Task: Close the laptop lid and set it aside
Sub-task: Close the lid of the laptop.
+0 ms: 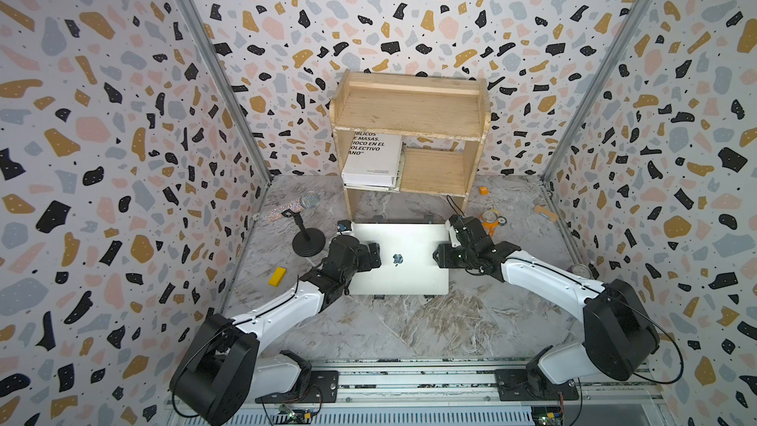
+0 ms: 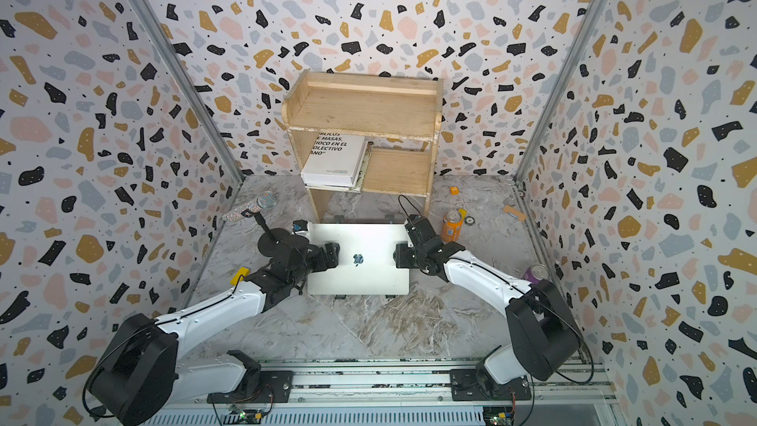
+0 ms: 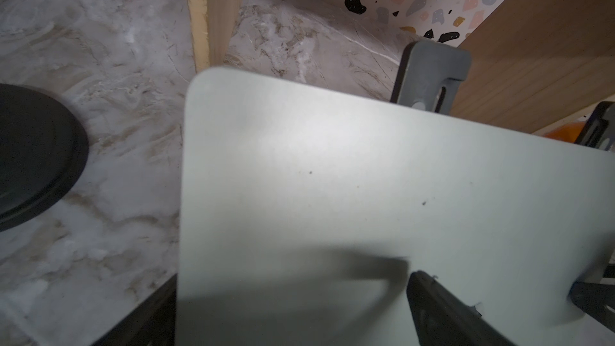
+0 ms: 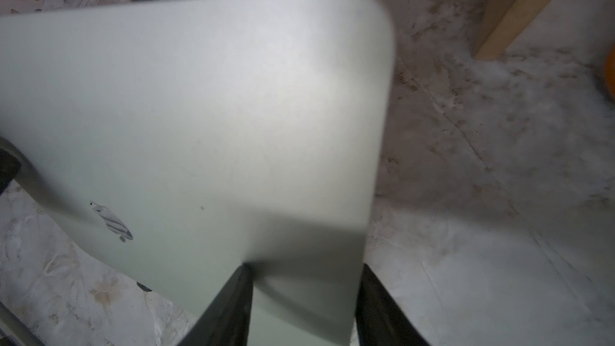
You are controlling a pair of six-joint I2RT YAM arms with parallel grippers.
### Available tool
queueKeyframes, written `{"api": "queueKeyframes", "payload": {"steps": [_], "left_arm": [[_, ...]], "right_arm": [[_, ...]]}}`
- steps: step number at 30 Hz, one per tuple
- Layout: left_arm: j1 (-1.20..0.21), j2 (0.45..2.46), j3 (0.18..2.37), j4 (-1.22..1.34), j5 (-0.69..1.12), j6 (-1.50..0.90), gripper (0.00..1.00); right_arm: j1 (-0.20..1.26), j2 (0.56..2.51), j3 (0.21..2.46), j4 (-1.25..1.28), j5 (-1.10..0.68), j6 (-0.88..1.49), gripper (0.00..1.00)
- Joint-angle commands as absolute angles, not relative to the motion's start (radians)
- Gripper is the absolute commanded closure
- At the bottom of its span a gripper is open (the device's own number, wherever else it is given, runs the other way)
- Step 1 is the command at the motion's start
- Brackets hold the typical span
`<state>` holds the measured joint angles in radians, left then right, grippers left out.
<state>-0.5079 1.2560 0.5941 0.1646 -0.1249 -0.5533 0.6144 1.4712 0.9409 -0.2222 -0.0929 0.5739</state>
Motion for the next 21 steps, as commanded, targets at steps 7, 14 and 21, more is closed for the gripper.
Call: {"api": "queueKeyframes", "payload": {"steps": [7, 14, 21], "left_arm": [[-0.551, 1.283, 0.574, 0.394, -0.079, -0.556, 0.00], [-0.552, 1.267, 0.523, 0.397, -0.110, -0.569, 0.00], [-0.552, 1.202, 0.409, 0.415, -0.145, -0.603, 0.00]], "right_arm": [[0.632, 1.464, 0.945, -0.122, -0.065, 0.562, 0.36], [0.628, 1.456, 0.902, -0.104, -0.078, 0.558, 0.30], [0.615, 1.435, 0.825, -0.069, -0.112, 0.573, 0.13]]}}
